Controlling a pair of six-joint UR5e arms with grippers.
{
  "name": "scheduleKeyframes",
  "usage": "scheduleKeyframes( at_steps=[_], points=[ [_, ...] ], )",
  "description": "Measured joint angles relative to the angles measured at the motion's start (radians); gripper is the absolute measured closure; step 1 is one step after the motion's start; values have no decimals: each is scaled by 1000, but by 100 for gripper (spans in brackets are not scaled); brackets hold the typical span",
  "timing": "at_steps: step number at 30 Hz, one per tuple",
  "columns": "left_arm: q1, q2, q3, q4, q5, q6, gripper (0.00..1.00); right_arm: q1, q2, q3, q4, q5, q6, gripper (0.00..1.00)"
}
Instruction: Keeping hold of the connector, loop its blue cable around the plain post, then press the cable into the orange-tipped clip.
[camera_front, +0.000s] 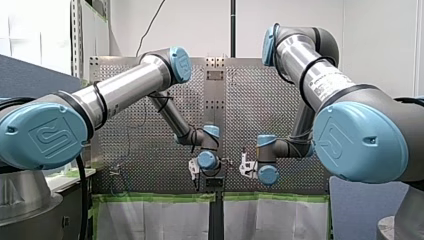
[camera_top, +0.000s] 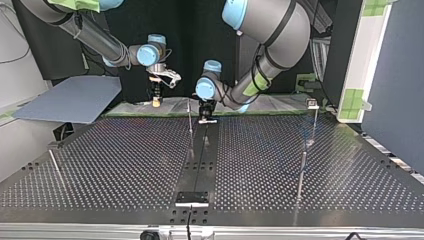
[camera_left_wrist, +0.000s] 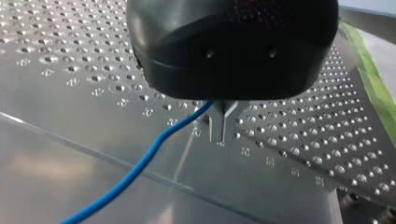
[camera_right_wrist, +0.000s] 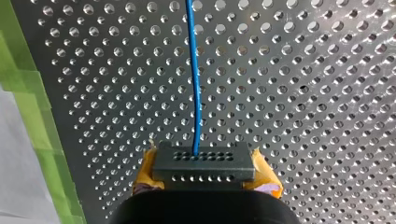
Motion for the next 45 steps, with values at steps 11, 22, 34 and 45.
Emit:
scheduleKeyframes(
  at_steps=[11, 22, 34, 45],
  points=[
    [17, 0, 1, -15, 1, 6, 98, -7, 0, -32, 33, -17, -3, 100],
    [19, 0, 1, -20, -3, 22, 75, -8, 0, -34, 43, -18, -4, 100],
    [18, 0, 0, -68, 2, 94, 9, -13, 0, -34, 71, -18, -5, 100],
    [1, 17, -19, -131, -67, 130, 0, -17, 0, -33, 95, -18, -5, 100]
  ],
)
